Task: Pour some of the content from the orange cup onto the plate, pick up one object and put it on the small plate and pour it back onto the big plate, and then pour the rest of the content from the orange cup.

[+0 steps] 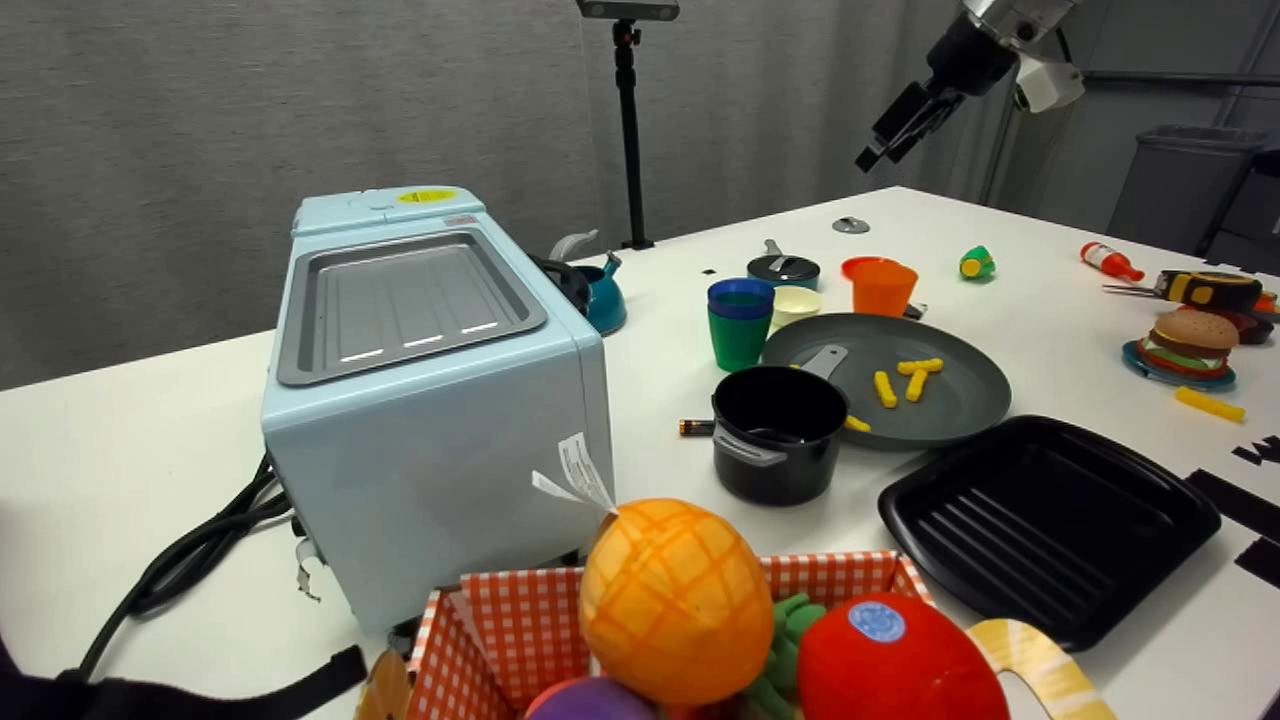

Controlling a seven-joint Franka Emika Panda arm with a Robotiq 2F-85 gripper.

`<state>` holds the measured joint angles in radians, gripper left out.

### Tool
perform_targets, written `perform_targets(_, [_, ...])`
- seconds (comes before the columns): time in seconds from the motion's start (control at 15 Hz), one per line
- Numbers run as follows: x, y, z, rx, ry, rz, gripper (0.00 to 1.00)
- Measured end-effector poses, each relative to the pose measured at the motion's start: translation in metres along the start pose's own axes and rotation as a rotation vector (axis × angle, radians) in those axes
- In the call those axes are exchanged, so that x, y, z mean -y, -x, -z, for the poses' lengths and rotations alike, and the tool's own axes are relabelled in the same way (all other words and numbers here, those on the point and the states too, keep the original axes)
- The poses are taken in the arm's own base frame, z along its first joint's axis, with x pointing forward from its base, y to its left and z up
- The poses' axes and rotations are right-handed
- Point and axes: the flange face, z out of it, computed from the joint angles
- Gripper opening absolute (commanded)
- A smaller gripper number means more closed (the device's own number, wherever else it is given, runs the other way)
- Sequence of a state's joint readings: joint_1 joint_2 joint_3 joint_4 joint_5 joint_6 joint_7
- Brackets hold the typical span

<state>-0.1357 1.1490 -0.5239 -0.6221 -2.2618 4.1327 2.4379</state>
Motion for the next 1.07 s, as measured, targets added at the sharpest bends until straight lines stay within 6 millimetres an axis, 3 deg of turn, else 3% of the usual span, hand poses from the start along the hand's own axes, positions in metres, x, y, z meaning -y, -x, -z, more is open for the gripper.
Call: perform_targets(1.07, [-0.0025,-0.0015,0.0086,-0.012,-0.025,0.045,1.0])
